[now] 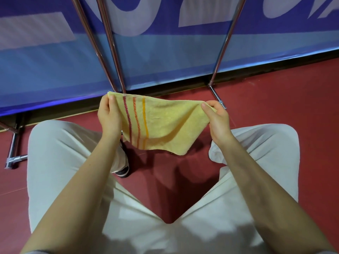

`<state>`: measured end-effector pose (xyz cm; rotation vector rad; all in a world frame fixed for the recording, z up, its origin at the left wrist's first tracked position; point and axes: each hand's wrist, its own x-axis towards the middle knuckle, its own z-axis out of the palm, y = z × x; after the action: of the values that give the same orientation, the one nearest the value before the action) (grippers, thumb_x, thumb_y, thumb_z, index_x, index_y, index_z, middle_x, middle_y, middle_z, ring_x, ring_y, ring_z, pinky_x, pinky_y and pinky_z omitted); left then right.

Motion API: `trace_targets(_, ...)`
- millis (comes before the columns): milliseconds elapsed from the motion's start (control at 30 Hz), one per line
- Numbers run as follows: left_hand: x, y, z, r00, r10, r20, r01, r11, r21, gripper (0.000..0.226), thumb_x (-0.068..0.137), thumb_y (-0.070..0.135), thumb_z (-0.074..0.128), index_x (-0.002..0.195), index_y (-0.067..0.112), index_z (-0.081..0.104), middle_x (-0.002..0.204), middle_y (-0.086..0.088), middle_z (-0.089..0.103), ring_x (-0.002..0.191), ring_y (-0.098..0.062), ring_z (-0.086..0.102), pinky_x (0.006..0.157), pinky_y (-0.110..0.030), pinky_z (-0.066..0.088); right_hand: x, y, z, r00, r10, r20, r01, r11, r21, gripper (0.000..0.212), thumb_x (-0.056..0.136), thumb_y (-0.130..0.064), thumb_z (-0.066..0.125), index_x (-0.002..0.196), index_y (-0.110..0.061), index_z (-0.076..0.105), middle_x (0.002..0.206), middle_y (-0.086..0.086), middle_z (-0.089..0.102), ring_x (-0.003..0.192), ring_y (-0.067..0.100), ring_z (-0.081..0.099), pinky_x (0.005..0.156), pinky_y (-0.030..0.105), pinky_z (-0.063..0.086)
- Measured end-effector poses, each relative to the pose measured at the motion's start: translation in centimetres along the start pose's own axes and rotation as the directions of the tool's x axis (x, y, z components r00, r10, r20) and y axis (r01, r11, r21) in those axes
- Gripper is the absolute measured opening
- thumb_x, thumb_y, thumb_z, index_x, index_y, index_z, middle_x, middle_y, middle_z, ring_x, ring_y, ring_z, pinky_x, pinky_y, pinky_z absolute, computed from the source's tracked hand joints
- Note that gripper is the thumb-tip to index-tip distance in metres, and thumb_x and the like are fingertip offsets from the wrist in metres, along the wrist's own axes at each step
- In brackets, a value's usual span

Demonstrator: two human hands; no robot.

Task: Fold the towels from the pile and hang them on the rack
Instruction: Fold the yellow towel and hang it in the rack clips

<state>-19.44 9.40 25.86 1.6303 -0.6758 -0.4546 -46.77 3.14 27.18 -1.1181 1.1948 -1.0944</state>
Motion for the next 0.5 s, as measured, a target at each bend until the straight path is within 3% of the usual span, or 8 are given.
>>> trace_targets(133, -0.5, 0.2, 0.0, 0.973, 0.200, 0.115, -0.221, 0.950, 0.221, 0.023, 0.101, 0.022, 0.038, 0.097, 0.016, 0.060, 0.090, 0.009, 0.059, 0.083, -0.004, 0.051, 0.076, -0.018, 0.040, -0.4, 0.0, 0.2, 0.990, -0.118, -0.082, 0.107, 0.986, -0.127, 0.006, 0.091, -0.018, 0.063, 0.092, -0.012, 0.060, 0.083, -0.010, 0.059, 0.075, -0.004, 0.054, 0.072, 0.010, 0.043)
trace_targets(267, -0.7, -0.1, -0.2, 0.994, 0.107, 0.037, -0.113, 0.923, 0.367, 0.025, 0.103, 0.024, 0.036, 0.102, 0.011, 0.058, 0.089, 0.003, 0.059, 0.080, -0.012, 0.050, 0.069, -0.024, 0.033, -0.2, -0.7, -0.4, 0.917, -0.270, -0.294, 0.217, 0.956, -0.199, 0.007, 0.089, -0.017, 0.064, 0.085, -0.016, 0.058, 0.079, -0.015, 0.058, 0.072, -0.008, 0.052, 0.074, 0.012, 0.042)
trace_targets(400, -0.3, -0.7, -0.4, 0.990, 0.049, 0.135, -0.110, 0.864, 0.491, 0.024, 0.103, 0.026, 0.037, 0.097, 0.010, 0.054, 0.083, -0.004, 0.057, 0.076, -0.019, 0.049, 0.067, -0.030, 0.032, -0.4, -0.9, -1.1, 0.926, -0.356, -0.126, 0.279, 0.870, -0.407, 0.009, 0.091, -0.019, 0.063, 0.083, -0.019, 0.058, 0.075, -0.015, 0.058, 0.071, -0.008, 0.052, 0.069, 0.007, 0.040)
trace_targets(500, -0.3, -0.5, -0.4, 0.973, 0.095, 0.211, -0.187, 0.860, 0.474, 0.024, 0.103, 0.025, 0.038, 0.097, 0.009, 0.054, 0.083, -0.003, 0.057, 0.076, -0.018, 0.049, 0.068, -0.031, 0.034, 0.0, -1.0, -1.6, 0.910, -0.394, -0.131, 0.306, 0.849, -0.430, 0.008, 0.091, -0.020, 0.062, 0.084, -0.017, 0.058, 0.076, -0.016, 0.058, 0.073, -0.008, 0.053, 0.071, 0.008, 0.040)
